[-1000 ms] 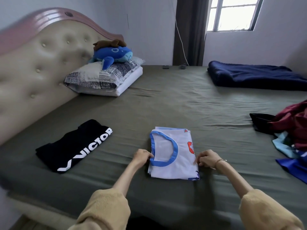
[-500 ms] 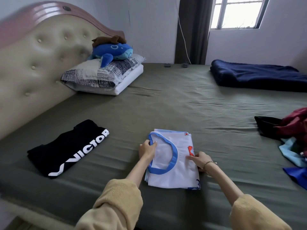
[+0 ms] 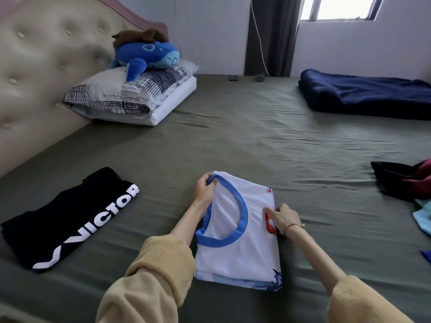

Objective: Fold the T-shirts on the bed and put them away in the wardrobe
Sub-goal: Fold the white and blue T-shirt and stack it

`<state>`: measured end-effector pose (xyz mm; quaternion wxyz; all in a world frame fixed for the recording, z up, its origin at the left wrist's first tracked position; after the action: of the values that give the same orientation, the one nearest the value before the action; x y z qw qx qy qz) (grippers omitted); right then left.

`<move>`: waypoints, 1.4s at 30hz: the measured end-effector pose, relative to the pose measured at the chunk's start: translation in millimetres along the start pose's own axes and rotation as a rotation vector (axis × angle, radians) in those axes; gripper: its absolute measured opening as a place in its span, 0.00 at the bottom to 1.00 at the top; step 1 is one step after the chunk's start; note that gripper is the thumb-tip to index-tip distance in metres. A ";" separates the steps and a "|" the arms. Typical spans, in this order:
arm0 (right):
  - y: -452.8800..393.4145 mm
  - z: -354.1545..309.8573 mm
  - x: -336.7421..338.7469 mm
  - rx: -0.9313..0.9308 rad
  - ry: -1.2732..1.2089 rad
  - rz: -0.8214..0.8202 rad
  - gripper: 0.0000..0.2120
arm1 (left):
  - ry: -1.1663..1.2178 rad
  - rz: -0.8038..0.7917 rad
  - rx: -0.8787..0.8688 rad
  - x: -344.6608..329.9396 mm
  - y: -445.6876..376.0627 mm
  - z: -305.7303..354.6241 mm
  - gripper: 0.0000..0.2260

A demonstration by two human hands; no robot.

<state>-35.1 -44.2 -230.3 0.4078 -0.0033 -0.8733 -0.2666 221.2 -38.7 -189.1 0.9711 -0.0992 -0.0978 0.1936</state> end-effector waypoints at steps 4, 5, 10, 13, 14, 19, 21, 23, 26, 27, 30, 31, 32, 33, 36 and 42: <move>-0.4 0.6 -1.0 0.001 0.033 0.029 0.17 | -0.216 0.033 0.143 8.9 12.4 -22.0 0.05; 1.2 0.3 -1.3 0.002 0.039 0.036 0.18 | -0.265 0.096 0.195 16.9 20.0 -24.5 0.04; 20.4 -4.3 -0.2 -0.025 0.102 0.092 0.25 | -0.488 0.012 0.275 21.3 46.1 -9.4 0.23; 30.2 -3.3 -3.9 -0.047 0.087 0.052 0.23 | -0.620 -0.138 0.293 16.3 60.7 -3.6 0.31; 31.9 -1.4 -6.4 -0.054 0.065 0.017 0.22 | -0.648 -0.183 0.312 17.0 65.7 -4.6 0.32; 30.9 8.2 -19.1 -0.055 -0.137 -0.164 0.16 | -0.385 -0.526 0.550 17.1 95.7 -28.8 0.48; 30.1 12.3 -24.8 -0.064 -0.253 -0.213 0.13 | -0.265 -0.614 0.630 21.6 109.9 -32.3 0.53; 32.5 16.8 -28.6 -0.088 -0.277 -0.217 0.13 | -0.261 -0.721 0.645 27.6 125.1 -22.5 0.46; 41.8 24.0 -31.4 -0.135 -0.306 -0.211 0.12 | -0.294 -0.863 0.574 35.8 140.6 -15.1 0.26; 44.7 26.9 -31.6 -0.153 -0.334 -0.218 0.12 | -0.300 -0.870 0.558 39.4 143.7 -13.6 0.22; 58.0 35.0 -31.8 -0.215 -0.479 -0.281 0.10 | -0.224 -0.811 0.529 47.8 148.9 -9.6 0.21; 61.9 36.0 -32.3 -0.228 -0.534 -0.300 0.10 | -0.189 -0.814 0.536 48.7 154.9 -4.5 0.22; 65.6 36.4 -33.2 -0.240 -0.579 -0.328 0.11 | -0.178 -0.819 0.528 48.3 158.7 0.0 0.23; 68.8 36.5 -34.6 -0.250 -0.617 -0.353 0.11 | -0.180 -0.838 0.512 46.7 161.7 3.8 0.23; 84.1 32.4 -42.9 -0.255 -0.715 -0.453 0.04 | -0.178 -0.763 0.462 53.2 159.1 1.5 0.19; 100.2 -0.8 -70.2 -0.262 -0.909 -0.542 0.12 | -0.010 -0.394 0.528 128.4 144.8 -1.0 0.08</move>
<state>34.7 56.2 -233.6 -0.0978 0.0565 -0.8907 -0.4404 286.2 142.9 -204.0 0.9816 0.1779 -0.0662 0.0212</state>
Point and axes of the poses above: each hand's wrist, its own y-axis away from the middle knuckle, its own x-axis out of the back of the hand, z = x × y, the point moved 9 cm from there along -y, towards the middle knuckle, and after that the axes turned 13 degrees about -x, right-handed, at the moved point
